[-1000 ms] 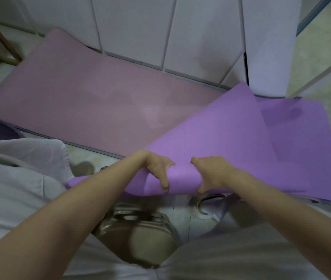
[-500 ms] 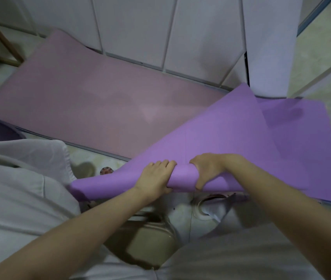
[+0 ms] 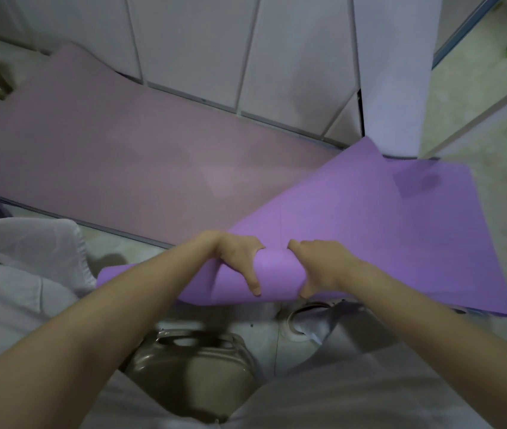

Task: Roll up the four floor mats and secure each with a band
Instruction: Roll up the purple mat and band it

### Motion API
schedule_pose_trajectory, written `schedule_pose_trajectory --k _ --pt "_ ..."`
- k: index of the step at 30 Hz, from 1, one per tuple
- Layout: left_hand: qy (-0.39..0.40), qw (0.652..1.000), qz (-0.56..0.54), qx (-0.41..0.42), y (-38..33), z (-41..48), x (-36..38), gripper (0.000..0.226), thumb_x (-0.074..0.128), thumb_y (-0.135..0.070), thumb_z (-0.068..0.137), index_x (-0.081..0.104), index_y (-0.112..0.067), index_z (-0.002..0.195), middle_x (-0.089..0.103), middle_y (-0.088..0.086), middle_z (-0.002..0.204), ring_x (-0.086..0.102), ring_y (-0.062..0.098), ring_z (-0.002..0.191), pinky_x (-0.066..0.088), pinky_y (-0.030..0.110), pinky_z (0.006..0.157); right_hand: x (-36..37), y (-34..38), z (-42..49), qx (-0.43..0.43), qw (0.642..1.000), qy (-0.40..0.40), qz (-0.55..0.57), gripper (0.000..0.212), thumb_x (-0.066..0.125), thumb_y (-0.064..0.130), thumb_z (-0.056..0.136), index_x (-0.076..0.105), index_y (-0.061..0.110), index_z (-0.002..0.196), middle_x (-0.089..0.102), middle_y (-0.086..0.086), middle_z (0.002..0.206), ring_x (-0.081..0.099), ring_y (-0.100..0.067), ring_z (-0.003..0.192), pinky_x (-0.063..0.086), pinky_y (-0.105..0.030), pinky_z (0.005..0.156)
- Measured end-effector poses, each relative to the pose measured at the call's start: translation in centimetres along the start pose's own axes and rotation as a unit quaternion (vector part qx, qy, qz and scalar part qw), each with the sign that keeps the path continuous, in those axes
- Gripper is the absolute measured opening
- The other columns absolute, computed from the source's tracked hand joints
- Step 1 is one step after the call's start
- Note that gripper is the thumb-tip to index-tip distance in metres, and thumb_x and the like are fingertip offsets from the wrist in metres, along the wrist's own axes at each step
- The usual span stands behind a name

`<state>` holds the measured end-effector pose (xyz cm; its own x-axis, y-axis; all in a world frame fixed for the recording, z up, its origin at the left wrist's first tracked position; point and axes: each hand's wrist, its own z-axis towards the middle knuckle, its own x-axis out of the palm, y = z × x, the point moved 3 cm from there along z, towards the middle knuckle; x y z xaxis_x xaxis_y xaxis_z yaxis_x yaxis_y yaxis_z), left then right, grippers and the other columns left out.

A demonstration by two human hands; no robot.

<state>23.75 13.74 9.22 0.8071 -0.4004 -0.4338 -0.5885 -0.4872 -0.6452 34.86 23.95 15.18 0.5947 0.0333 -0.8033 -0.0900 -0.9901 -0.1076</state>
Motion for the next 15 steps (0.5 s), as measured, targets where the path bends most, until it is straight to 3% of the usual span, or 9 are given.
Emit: schedule_pose_trajectory --k 2,4,8,11,13,15 --pt "0.026 1.0 0.003 -0.008 0.0 0.0 0.0 0.06 0.088 -0.035 0.062 0.058 -0.025 0.112 0.064 -0.005 0.111 0.062 0.017 0.101 0.05 0.031 0.093 0.2 0.1 0.0 0.006 1.0 -0.005 0.001 0.068 0.074 0.045 0.068 0.04 0.014 0.118 0.06 -0.007 0.113 0.059 -0.03 0.101 0.035 -0.031 0.069" --pt "0.002 0.999 0.042 -0.016 0.0 0.1 0.4 0.071 0.085 -0.04 0.064 0.052 -0.021 0.123 0.059 -0.002 0.123 0.057 0.019 0.109 0.044 0.028 0.096 0.1 0.0 0.4 0.008 1.0 -0.002 -0.005 0.067 0.074 0.044 0.069 0.042 0.014 0.119 0.061 -0.009 0.113 0.059 -0.031 0.101 0.036 -0.031 0.07" --pt "-0.169 0.981 0.099 -0.019 0.0 -0.5 2.4 0.077 0.079 -0.039 0.068 0.039 -0.019 0.131 0.053 0.004 0.125 0.053 0.027 0.112 0.04 0.031 0.087 -0.4 -0.1 1.5 0.002 0.999 0.028 0.021 0.063 0.075 0.042 0.069 0.049 0.014 0.119 0.063 -0.009 0.112 0.059 -0.03 0.099 0.036 -0.029 0.07" --pt "-0.327 0.922 0.204 -0.041 0.0 -1.8 4.4 0.084 0.078 -0.038 0.062 0.04 -0.015 0.133 0.052 0.007 0.118 0.054 0.03 0.105 0.041 0.038 0.088 -1.2 0.1 2.6 -0.011 0.997 0.052 0.061 0.058 0.076 0.043 0.066 0.055 0.015 0.113 0.065 -0.005 0.107 0.06 -0.027 0.093 0.039 -0.027 0.068" --pt "-0.385 0.894 0.226 -0.033 0.3 -2.1 5.0 0.092 0.084 -0.036 0.048 0.046 -0.011 0.127 0.058 0.009 0.105 0.06 0.031 0.093 0.046 0.039 0.08 -1.6 0.4 3.0 -0.015 0.993 0.079 0.081 0.057 0.077 0.044 0.065 0.057 0.016 0.111 0.064 -0.002 0.105 0.059 -0.025 0.091 0.04 -0.026 0.07" --pt "-0.364 0.91 0.198 -0.024 0.6 -2.2 4.7 0.079 0.08 -0.035 0.06 0.047 -0.012 0.128 0.056 0.008 0.11 0.057 0.031 0.099 0.043 0.038 0.083 -1.7 0.7 3.3 -0.016 0.989 0.112 0.095 0.057 0.078 0.044 0.065 0.059 0.016 0.11 0.064 -0.002 0.103 0.059 -0.023 0.088 0.045 -0.027 0.071"
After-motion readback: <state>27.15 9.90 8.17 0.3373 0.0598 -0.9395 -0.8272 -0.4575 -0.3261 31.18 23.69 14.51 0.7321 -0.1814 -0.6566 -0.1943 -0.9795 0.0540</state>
